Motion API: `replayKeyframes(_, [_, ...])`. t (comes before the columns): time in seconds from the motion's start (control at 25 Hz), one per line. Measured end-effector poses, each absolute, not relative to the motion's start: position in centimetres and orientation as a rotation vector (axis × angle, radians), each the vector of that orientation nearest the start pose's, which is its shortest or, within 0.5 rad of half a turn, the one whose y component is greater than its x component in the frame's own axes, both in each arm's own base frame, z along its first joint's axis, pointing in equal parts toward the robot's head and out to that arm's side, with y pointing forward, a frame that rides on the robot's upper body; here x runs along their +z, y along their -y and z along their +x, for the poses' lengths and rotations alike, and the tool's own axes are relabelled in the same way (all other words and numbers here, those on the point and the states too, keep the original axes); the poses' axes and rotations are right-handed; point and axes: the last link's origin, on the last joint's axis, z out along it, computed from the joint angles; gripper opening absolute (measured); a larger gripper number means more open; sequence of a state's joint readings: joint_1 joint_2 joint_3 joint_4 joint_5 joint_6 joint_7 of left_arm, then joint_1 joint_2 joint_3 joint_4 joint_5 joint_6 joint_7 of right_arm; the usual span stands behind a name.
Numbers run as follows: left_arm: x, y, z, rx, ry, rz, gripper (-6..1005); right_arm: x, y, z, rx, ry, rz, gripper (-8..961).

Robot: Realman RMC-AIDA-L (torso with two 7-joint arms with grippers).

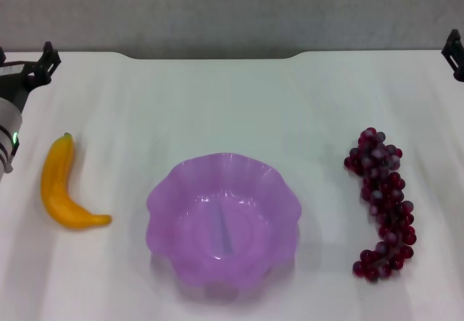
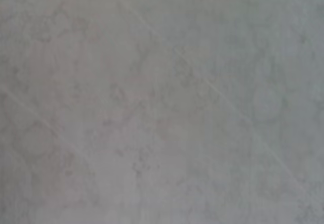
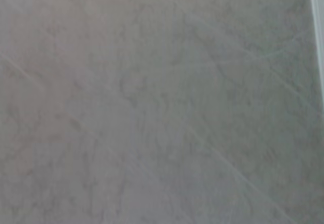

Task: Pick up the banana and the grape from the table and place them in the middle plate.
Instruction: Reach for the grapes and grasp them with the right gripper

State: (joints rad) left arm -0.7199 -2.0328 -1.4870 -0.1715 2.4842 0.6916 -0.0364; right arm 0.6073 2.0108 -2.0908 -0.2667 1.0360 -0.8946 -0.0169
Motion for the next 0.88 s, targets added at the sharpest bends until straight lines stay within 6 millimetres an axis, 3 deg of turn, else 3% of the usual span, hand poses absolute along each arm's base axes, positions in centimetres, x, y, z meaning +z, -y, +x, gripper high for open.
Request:
replayKeyframes(0.56, [2.9, -44.2, -30.4, -0.509, 0.701, -1.444, 894, 3.3, -41.4, 31.3, 0.587, -0.608, -1.409, 883])
replayKeyframes(0.88, [2.8, -44.3, -30.2, -0.506, 0.699, -1.452, 894, 1.9, -42.7, 30.6, 0.529, -0.666, -1.486, 884])
